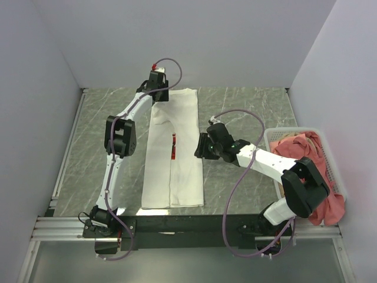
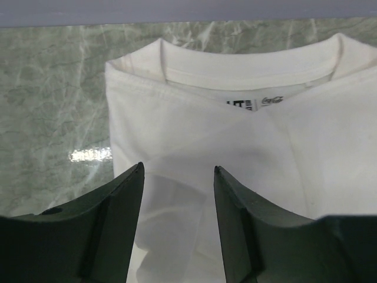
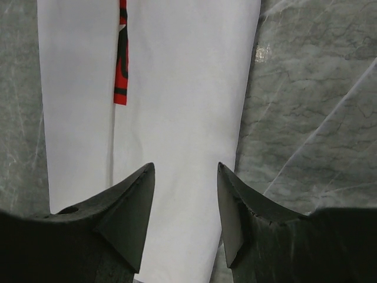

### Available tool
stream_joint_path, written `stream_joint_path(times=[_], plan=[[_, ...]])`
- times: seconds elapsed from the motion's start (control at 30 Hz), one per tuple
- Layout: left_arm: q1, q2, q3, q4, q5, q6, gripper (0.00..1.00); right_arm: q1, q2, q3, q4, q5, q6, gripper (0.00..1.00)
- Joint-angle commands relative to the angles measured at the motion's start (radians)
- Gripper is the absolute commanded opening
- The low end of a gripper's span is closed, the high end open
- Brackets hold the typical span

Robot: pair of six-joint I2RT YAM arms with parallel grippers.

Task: Fold and stack the t-shirts
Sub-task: Fold the tshirt

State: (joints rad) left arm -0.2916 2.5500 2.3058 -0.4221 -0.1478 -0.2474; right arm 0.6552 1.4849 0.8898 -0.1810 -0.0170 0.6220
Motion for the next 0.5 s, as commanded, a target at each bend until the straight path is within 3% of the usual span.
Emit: stream_joint_path(times=[0.0, 0.47], plan=[[-0.003, 0.01, 0.041, 0.029, -0.072, 0.071, 0.56, -0.015, -0.032, -0.012, 0.048, -0.037, -0.025, 0.54], [-0.047, 0.024, 0.041, 0.008, -0.072, 0.184, 0.6, -0.035, -0.023, -0.048, 0.09, -0.075, -0.007, 0.53]])
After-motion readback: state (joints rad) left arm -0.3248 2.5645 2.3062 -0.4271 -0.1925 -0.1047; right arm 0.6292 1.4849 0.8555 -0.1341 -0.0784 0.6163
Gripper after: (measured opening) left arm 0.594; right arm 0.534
